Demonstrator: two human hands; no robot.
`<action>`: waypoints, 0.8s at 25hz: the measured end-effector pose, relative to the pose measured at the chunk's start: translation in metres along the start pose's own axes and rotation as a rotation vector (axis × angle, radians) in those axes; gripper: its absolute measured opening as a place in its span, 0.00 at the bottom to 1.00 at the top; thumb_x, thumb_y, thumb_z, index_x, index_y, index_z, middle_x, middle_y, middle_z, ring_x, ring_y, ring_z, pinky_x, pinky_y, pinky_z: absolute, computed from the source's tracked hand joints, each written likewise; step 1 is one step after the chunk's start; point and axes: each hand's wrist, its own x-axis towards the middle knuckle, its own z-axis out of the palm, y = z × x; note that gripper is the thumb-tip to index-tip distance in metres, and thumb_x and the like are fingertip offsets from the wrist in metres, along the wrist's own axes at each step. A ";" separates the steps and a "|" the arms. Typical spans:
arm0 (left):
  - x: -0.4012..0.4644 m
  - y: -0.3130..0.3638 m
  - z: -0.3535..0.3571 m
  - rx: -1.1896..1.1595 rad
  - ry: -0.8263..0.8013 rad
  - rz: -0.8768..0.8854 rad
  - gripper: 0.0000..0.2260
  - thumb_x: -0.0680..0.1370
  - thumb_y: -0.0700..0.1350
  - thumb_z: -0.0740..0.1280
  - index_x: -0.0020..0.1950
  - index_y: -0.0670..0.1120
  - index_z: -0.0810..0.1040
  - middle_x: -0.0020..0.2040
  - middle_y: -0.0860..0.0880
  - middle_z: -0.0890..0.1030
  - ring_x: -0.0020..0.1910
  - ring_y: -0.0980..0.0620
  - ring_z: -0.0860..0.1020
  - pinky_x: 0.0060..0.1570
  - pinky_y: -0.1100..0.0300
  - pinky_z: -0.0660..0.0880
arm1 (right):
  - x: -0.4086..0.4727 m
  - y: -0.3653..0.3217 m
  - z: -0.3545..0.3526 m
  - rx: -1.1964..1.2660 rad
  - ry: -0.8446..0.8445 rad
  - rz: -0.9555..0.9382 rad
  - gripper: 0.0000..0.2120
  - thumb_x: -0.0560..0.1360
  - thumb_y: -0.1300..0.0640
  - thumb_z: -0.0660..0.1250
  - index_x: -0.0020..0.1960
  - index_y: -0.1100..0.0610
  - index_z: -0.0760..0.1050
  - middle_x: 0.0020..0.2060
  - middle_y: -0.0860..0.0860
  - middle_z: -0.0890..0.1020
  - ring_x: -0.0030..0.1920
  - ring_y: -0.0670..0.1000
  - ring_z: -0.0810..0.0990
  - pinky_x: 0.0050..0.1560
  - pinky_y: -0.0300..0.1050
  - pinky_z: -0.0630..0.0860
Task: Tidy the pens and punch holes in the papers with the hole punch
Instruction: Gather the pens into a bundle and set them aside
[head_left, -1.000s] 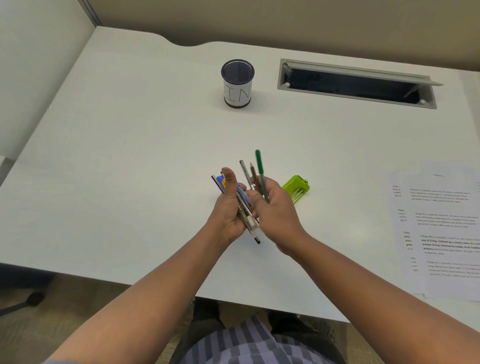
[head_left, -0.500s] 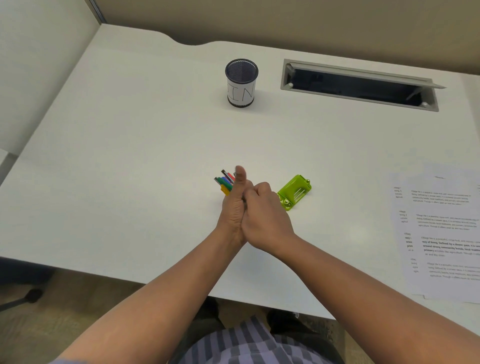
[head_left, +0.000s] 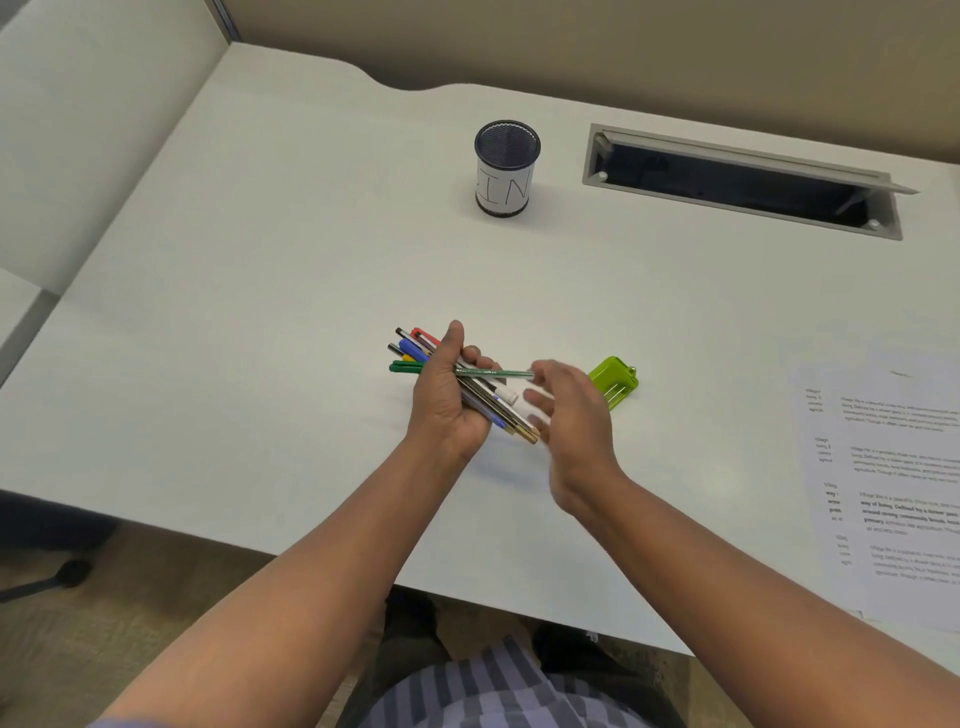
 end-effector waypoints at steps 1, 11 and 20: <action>-0.002 0.002 0.001 0.013 -0.026 0.018 0.10 0.79 0.45 0.72 0.42 0.47 0.72 0.31 0.51 0.74 0.28 0.54 0.75 0.37 0.58 0.76 | 0.001 0.003 0.003 0.092 -0.011 0.122 0.08 0.79 0.51 0.66 0.49 0.54 0.81 0.46 0.48 0.85 0.48 0.49 0.84 0.49 0.45 0.78; -0.016 0.009 -0.008 0.173 -0.138 0.237 0.07 0.78 0.38 0.72 0.43 0.49 0.79 0.35 0.50 0.77 0.35 0.52 0.78 0.41 0.55 0.80 | 0.001 0.013 0.034 0.401 -0.190 0.188 0.17 0.74 0.56 0.60 0.54 0.62 0.82 0.56 0.61 0.85 0.52 0.60 0.85 0.60 0.58 0.76; -0.037 0.018 -0.007 0.512 -0.293 0.511 0.17 0.68 0.42 0.80 0.52 0.48 0.80 0.43 0.48 0.83 0.43 0.46 0.83 0.46 0.52 0.80 | 0.006 0.016 0.041 0.505 -0.497 0.235 0.21 0.80 0.48 0.56 0.67 0.53 0.80 0.66 0.57 0.81 0.69 0.57 0.77 0.65 0.51 0.75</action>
